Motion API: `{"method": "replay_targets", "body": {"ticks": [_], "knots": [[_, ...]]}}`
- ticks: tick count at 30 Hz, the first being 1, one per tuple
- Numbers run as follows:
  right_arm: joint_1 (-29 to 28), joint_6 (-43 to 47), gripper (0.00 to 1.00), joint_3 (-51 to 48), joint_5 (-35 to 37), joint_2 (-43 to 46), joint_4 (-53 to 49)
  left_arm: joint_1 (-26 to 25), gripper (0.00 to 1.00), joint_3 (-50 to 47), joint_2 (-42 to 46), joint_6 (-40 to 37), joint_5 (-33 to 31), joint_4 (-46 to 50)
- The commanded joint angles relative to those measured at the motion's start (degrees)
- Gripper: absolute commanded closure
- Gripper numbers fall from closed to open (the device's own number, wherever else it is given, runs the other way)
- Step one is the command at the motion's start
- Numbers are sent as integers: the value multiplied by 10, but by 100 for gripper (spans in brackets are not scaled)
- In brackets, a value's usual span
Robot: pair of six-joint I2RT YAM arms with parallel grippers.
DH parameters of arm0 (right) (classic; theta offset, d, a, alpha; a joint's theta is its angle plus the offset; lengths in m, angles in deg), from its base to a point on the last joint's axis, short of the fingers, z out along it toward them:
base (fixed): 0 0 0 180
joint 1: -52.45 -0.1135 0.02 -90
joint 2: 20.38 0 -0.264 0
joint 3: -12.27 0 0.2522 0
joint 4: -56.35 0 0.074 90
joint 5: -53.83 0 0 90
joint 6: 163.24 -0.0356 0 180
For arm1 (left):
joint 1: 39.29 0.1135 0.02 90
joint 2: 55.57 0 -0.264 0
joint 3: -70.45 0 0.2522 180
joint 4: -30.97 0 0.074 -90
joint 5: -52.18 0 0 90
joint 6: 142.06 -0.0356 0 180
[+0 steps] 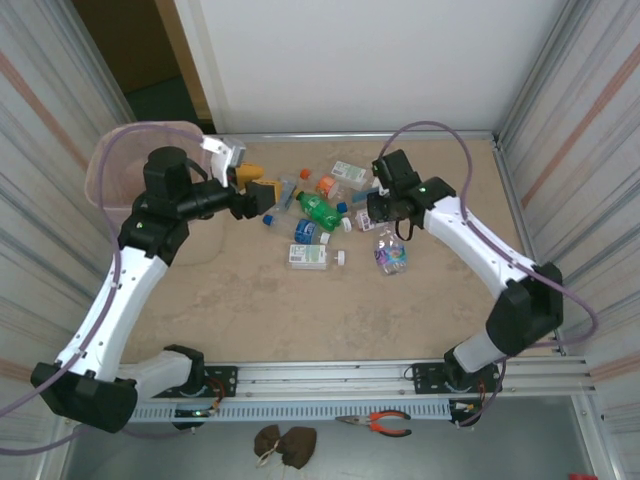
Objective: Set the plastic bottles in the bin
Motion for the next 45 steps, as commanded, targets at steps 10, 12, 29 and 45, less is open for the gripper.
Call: {"method": "replay_targets", "body": {"ticks": [10, 12, 29, 45], "knots": [[-14, -55, 74, -49, -58, 170, 118, -58, 25, -10, -14, -24, 16, -58], [-16, -67, 74, -55, -71, 188, 134, -68, 25, -12, -18, -24, 21, -66], [-47, -63, 73, -79, -153, 256, 298, -157, 16, -25, -101, -2, 111, -216], [-84, -16, 73, -67, -253, 281, 361, -199, 12, 10, -171, -1, 276, -279]]}}
